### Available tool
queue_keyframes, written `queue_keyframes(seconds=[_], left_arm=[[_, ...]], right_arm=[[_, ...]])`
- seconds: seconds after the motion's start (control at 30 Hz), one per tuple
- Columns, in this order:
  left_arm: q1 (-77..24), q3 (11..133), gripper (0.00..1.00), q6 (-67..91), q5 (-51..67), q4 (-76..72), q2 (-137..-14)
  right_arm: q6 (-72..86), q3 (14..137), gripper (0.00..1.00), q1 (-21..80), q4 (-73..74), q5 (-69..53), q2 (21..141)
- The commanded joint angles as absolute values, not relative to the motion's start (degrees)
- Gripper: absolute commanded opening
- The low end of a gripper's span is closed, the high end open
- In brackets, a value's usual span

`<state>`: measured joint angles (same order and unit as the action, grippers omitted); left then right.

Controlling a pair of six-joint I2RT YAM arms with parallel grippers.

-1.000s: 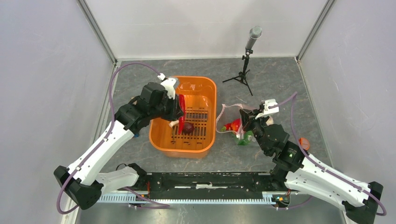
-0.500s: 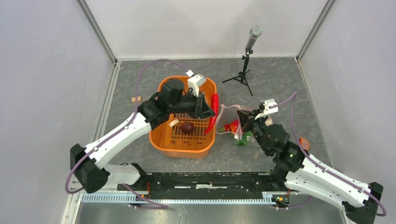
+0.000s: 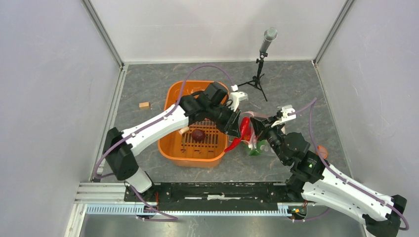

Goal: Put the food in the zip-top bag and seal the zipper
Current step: Place the fake vegetable in the zipper food storage bag.

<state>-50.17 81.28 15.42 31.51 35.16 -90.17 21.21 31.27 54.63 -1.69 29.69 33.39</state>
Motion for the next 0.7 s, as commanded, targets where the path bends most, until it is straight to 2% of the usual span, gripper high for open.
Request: queue_keyframes(seconds=[0.0,0.2,0.4,0.5,0.57,0.63,0.67], left_arm=[[-51.55,88.85,0.13,10.17,28.62,43.48,-95.18],[-51.59,95.26,0.14,11.40,24.13,44.67,-99.84],[-51.59,96.10,0.16,14.18,23.26,37.56,-99.69],[-51.59,93.55,0.25,15.89,22.85,32.13,-98.48],[-51.59,90.51,0.27,17.51,22.53,26.57,-97.31],[-51.59,87.45,0.44,20.07,21.26,21.41,-96.28],[-51.59,86.67,0.49,21.02,21.19,19.75,-95.95]], right_arm=[[20.64,32.92,0.09,54.72,-5.66,25.81,32.54],[18.79,32.83,0.08,54.71,-6.16,20.44,32.44],[19.56,32.44,0.08,54.68,-4.91,19.88,31.42],[21.78,32.50,0.08,54.68,-3.40,21.77,30.20],[23.41,32.49,0.08,54.73,-3.62,22.91,28.78],[24.39,32.60,0.08,54.68,-4.16,23.93,27.41],[24.45,32.84,0.08,54.67,-3.94,24.91,26.76]])
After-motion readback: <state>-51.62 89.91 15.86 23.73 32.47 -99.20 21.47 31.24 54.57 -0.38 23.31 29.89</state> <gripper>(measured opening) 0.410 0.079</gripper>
